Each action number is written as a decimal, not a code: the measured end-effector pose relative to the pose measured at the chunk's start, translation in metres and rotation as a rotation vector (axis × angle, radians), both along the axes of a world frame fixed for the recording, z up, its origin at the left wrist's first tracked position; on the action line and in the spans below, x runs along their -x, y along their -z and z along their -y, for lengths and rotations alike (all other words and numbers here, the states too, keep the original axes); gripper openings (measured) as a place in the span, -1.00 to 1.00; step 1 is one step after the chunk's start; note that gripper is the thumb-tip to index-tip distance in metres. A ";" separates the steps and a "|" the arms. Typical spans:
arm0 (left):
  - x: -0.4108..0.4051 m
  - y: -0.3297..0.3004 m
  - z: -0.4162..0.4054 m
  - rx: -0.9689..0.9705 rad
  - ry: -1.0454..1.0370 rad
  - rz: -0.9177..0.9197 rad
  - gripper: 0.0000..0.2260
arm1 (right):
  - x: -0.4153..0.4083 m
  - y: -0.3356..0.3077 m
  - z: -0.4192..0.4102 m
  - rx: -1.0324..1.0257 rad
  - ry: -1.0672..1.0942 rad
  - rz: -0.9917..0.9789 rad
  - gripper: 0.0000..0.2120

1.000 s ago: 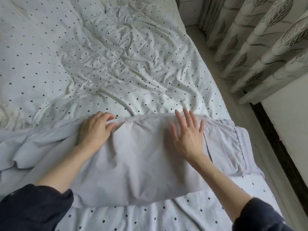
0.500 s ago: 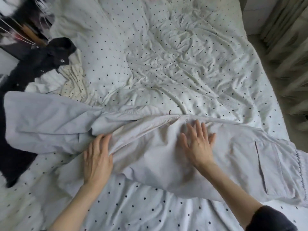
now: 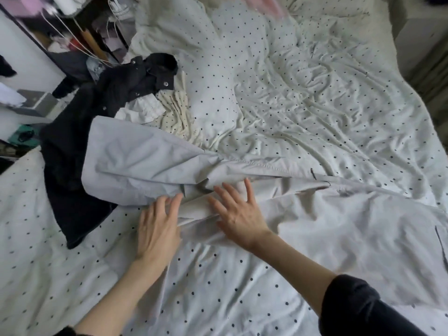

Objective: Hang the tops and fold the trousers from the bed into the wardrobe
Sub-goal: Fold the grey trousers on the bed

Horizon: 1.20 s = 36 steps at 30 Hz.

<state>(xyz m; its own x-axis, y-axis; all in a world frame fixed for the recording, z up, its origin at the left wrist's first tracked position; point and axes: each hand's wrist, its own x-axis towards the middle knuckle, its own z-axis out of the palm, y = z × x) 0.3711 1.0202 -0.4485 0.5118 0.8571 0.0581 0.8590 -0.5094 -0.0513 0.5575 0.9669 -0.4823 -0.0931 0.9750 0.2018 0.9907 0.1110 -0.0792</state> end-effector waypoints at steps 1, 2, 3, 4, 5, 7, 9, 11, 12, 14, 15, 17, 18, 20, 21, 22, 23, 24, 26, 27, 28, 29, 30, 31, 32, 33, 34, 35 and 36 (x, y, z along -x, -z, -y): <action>-0.001 -0.005 -0.012 -0.003 0.006 -0.001 -0.27 | 0.005 -0.002 -0.005 -0.009 0.011 -0.014 -0.56; 0.001 -0.013 -0.027 0.024 0.001 -0.004 -0.34 | 0.013 -0.004 -0.015 -0.037 0.027 -0.023 -0.62; 0.005 -0.019 -0.042 0.058 -0.011 0.006 -0.43 | 0.022 -0.008 -0.026 -0.057 0.041 -0.033 -0.70; 0.002 -0.023 -0.050 0.127 -0.043 0.017 -0.53 | 0.022 -0.007 -0.032 -0.077 0.063 -0.049 -0.76; 0.007 -0.025 -0.065 0.230 -0.093 0.042 -0.63 | 0.027 -0.010 -0.045 -0.083 0.085 -0.052 -0.80; 0.019 -0.022 -0.093 0.415 -0.172 0.067 -0.73 | 0.035 -0.012 -0.069 -0.063 0.127 -0.043 -0.83; 0.029 -0.018 -0.119 0.483 -0.189 0.045 -0.73 | 0.036 -0.014 -0.088 -0.006 0.210 -0.014 -0.89; 0.041 -0.016 -0.146 0.436 -0.175 0.019 -0.69 | 0.039 -0.013 -0.108 0.037 0.270 -0.004 -0.93; 0.045 -0.016 -0.159 0.406 -0.168 0.012 -0.67 | 0.042 -0.011 -0.115 0.072 0.283 -0.015 -0.93; 0.056 -0.015 -0.180 0.379 -0.182 0.038 -0.68 | 0.052 -0.007 -0.129 0.114 0.274 -0.042 -0.90; 0.062 -0.014 -0.186 0.383 -0.198 0.061 -0.70 | 0.058 -0.004 -0.132 0.117 0.260 -0.053 -0.81; 0.076 -0.006 -0.193 0.418 -0.220 0.097 -0.74 | 0.074 0.003 -0.136 0.089 0.192 -0.060 -0.62; 0.083 -0.001 -0.193 0.437 -0.232 0.104 -0.76 | 0.083 0.005 -0.135 0.059 0.152 -0.049 -0.55; 0.096 0.008 -0.195 0.466 -0.247 0.115 -0.80 | 0.098 0.012 -0.138 -0.007 0.047 -0.006 -0.53; 0.101 0.010 -0.197 0.470 -0.255 0.117 -0.82 | 0.102 0.015 -0.143 -0.043 -0.008 0.009 -0.59; 0.106 0.010 -0.199 0.467 -0.253 0.108 -0.84 | 0.105 0.018 -0.146 -0.063 -0.049 0.019 -0.67; 0.111 0.008 -0.202 0.472 -0.253 0.101 -0.86 | 0.108 0.021 -0.152 -0.069 -0.070 0.032 -0.75; 0.118 0.008 -0.205 0.499 -0.252 0.115 -0.88 | 0.112 0.021 -0.158 -0.050 -0.072 0.036 -0.82; 0.133 0.011 -0.207 0.592 -0.233 0.220 -0.90 | 0.115 0.015 -0.173 0.027 0.002 0.008 -0.89; 0.140 0.013 -0.205 0.623 -0.225 0.303 -0.90 | 0.115 0.010 -0.180 0.109 0.075 -0.030 -0.92; 0.147 0.016 -0.201 0.621 -0.215 0.381 -0.87 | 0.113 0.006 -0.184 0.225 0.174 -0.092 -0.86; 0.155 0.021 -0.196 0.599 -0.206 0.443 -0.82 | 0.111 0.005 -0.189 0.295 0.260 -0.135 -0.79; 0.161 0.026 -0.191 0.564 -0.178 0.479 -0.77 | 0.108 0.006 -0.192 0.291 0.303 -0.153 -0.76; 0.168 0.030 -0.185 0.529 -0.130 0.493 -0.71 | 0.109 0.007 -0.193 0.258 0.311 -0.166 -0.76; 0.175 0.033 -0.179 0.493 -0.057 0.471 -0.64 | 0.112 0.006 -0.192 0.162 0.295 -0.173 -0.78; 0.180 0.036 -0.175 0.458 0.034 0.415 -0.56 | 0.115 0.008 -0.187 0.050 0.270 -0.177 -0.78; 0.186 0.040 -0.172 0.415 0.120 0.354 -0.50 | 0.119 0.009 -0.180 -0.043 0.233 -0.175 -0.77; 0.192 0.044 -0.171 0.361 0.177 0.308 -0.49 | 0.124 0.010 -0.172 -0.091 0.179 -0.177 -0.77; 0.195 0.047 -0.169 0.316 0.193 0.293 -0.54 | 0.129 0.012 -0.163 -0.107 0.108 -0.162 -0.77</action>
